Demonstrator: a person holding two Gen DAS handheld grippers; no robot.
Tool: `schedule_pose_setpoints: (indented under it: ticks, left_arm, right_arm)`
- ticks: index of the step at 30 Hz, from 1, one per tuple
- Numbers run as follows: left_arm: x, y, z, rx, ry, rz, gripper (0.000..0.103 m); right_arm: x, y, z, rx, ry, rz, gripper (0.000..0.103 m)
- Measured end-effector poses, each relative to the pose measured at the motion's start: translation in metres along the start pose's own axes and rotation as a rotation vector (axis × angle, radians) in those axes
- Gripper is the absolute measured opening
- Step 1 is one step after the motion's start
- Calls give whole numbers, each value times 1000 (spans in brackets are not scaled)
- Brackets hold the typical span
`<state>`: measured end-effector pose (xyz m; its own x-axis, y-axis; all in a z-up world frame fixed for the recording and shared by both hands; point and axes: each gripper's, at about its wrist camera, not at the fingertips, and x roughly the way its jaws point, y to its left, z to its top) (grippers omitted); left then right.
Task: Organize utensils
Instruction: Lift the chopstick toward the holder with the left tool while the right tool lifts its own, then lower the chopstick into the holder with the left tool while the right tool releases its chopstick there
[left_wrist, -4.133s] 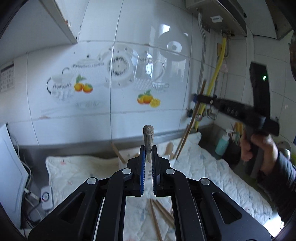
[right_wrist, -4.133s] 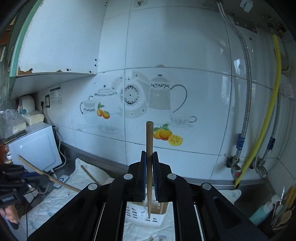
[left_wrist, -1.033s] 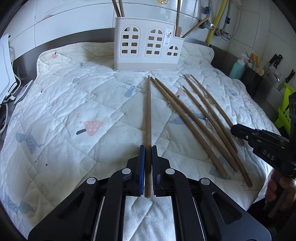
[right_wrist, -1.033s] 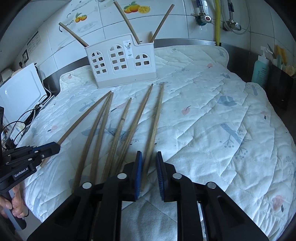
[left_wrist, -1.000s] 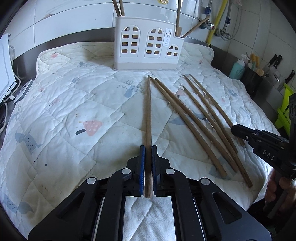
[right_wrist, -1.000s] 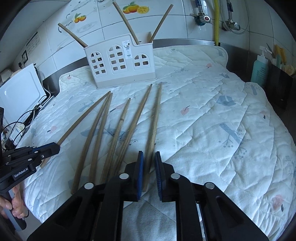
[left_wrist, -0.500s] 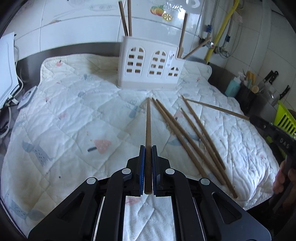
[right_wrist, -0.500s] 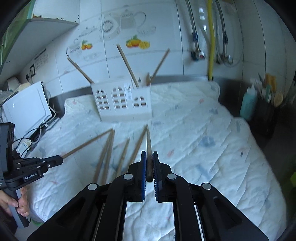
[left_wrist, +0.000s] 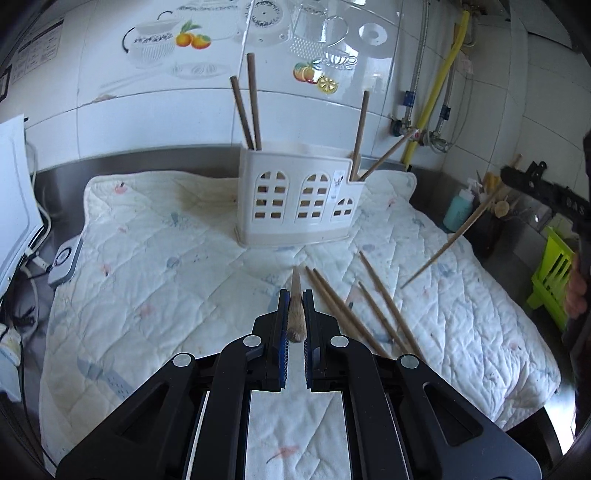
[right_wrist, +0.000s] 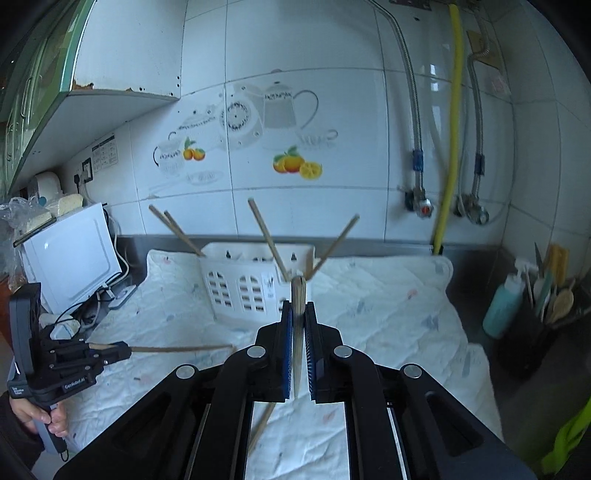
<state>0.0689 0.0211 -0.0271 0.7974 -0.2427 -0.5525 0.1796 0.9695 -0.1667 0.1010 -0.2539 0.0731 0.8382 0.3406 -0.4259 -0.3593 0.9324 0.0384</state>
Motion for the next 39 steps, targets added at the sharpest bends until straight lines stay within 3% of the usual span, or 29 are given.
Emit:
schedule_pose_setpoints:
  ticks: [11, 18, 31, 39]
  left_arm:
    - [2, -4, 46, 55, -26, -10, 5]
    - [7, -10, 63, 98, -31, -24, 5]
    - [-2, -14, 96, 124, -82, -54, 5]
    - [-20, -29, 138, 156, -186, -57, 5]
  right_arm:
    - [28, -9, 106, -29, -79, 49, 7]
    - [76, -6, 142, -5, -103, 45, 7]
    - [168, -5, 126, 25, 12, 31, 7]
    - [144, -13, 114, 25, -10, 29, 9]
